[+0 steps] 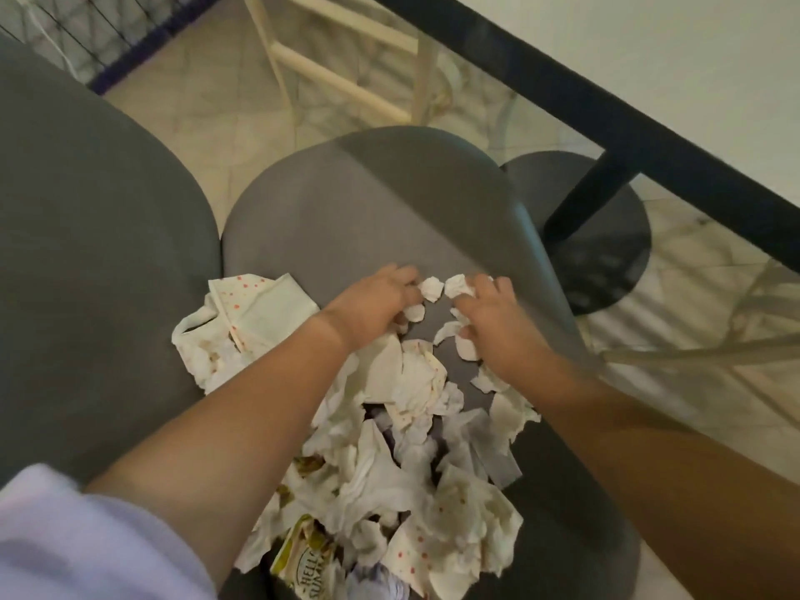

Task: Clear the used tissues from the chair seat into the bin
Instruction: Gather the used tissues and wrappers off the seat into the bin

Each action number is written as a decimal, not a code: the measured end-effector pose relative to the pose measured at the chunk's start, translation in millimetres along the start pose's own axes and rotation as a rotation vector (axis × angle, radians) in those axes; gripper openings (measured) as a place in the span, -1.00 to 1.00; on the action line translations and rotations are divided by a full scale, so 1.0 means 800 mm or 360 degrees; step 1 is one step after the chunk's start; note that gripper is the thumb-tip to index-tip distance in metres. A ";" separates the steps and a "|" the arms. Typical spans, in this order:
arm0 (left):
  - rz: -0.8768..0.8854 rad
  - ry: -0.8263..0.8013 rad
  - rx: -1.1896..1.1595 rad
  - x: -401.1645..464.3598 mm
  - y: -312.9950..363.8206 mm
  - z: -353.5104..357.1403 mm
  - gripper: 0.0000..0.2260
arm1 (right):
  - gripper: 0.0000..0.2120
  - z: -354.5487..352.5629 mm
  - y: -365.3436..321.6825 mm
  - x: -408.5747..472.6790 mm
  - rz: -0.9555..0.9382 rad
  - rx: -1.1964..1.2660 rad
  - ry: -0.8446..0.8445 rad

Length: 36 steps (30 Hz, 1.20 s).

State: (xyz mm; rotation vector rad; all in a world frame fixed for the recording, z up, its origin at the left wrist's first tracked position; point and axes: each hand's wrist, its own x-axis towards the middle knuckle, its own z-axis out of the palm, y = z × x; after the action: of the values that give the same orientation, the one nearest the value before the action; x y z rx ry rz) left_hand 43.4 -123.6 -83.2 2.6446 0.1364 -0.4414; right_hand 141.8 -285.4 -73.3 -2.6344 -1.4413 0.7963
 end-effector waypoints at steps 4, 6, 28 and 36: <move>-0.0069 0.0009 0.0020 -0.009 0.001 -0.010 -0.84 | -0.79 -0.011 -0.002 0.000 -0.0031 0.0114 0.0048; -0.0166 0.0108 -0.0013 -0.017 0.005 -0.020 -0.81 | -0.84 -0.020 -0.005 -0.004 -0.0029 0.0258 0.0115; -0.0187 0.0519 0.0100 -0.108 0.206 -0.105 -0.80 | -0.79 -0.134 0.006 -0.196 -0.0211 0.0601 0.0468; 0.0038 0.0517 0.0193 -0.112 0.361 -0.067 -0.84 | -0.75 -0.130 0.079 -0.341 -0.0118 0.0495 0.0398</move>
State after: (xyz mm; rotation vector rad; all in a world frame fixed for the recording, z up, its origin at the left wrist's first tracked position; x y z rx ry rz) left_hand 22.7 -359.1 112.3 2.8157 0.1836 -0.0086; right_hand 118.3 -517.1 114.0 -2.3361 -1.2309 0.6006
